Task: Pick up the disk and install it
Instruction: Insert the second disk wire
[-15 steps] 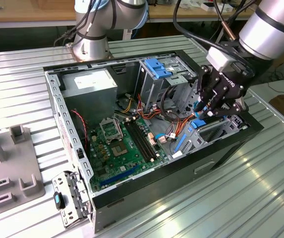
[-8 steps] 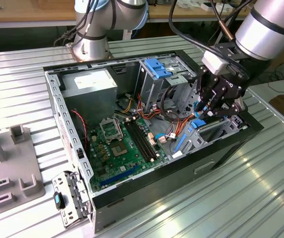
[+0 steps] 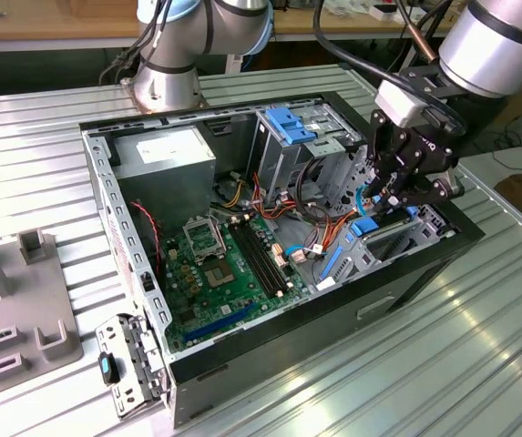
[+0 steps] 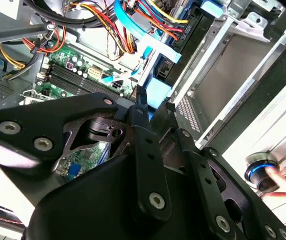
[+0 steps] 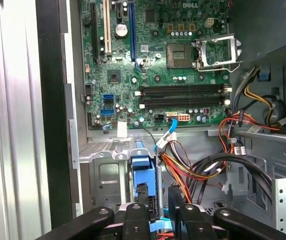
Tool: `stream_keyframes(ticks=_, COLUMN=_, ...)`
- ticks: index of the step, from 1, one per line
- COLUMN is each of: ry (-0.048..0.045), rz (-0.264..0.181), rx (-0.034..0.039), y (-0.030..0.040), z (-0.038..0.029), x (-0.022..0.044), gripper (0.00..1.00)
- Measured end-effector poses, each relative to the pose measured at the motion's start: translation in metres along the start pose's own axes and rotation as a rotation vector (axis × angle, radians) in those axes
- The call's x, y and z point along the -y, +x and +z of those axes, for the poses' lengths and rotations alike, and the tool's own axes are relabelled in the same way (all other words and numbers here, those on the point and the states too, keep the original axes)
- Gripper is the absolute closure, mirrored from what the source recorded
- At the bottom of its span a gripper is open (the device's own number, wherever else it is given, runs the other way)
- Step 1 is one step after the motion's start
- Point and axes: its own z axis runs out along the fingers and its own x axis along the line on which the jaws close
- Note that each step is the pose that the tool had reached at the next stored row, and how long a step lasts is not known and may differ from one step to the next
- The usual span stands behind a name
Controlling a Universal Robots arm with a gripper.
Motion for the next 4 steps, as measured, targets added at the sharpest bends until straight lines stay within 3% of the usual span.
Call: stream_keyframes(ticks=4, ry=0.0023, rz=0.000, rx=0.0002, y=0.0000, z=0.0000, x=0.0000, gripper=0.70)
